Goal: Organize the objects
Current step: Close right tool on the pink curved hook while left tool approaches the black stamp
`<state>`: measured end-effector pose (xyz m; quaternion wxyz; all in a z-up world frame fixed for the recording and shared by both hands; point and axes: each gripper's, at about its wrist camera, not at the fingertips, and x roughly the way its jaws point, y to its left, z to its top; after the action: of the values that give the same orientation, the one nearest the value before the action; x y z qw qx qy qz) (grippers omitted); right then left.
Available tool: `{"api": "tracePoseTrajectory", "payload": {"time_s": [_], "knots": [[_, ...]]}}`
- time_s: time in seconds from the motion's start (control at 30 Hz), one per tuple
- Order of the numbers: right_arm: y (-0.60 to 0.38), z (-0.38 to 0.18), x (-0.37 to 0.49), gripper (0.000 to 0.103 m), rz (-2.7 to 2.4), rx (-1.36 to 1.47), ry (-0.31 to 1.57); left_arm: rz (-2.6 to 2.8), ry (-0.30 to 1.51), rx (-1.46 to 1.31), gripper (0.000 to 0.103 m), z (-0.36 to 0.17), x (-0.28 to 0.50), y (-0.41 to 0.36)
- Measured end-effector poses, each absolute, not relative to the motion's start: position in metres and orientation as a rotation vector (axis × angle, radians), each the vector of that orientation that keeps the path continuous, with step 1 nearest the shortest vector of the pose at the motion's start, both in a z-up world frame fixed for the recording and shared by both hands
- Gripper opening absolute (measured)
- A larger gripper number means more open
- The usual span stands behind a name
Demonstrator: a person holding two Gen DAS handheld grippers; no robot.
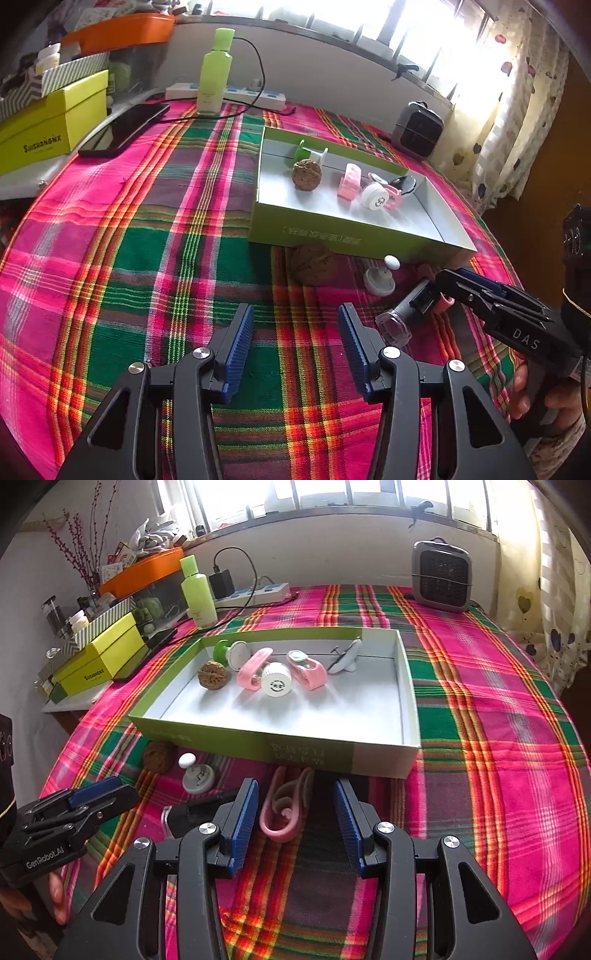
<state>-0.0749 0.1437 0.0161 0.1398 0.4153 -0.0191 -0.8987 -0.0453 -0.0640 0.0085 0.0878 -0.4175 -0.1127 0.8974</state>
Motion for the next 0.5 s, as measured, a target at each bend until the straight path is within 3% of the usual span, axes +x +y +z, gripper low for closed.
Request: {"api": "tracePoseTrajectory", "payload": {"time_s": [0.5], "knots": [[0.144, 0.009, -0.061, 0.044, -2.557, 1.231, 0.021, 2.657, -0.322, -1.235, 0.046, 0.012, -0.044, -0.059]]}}
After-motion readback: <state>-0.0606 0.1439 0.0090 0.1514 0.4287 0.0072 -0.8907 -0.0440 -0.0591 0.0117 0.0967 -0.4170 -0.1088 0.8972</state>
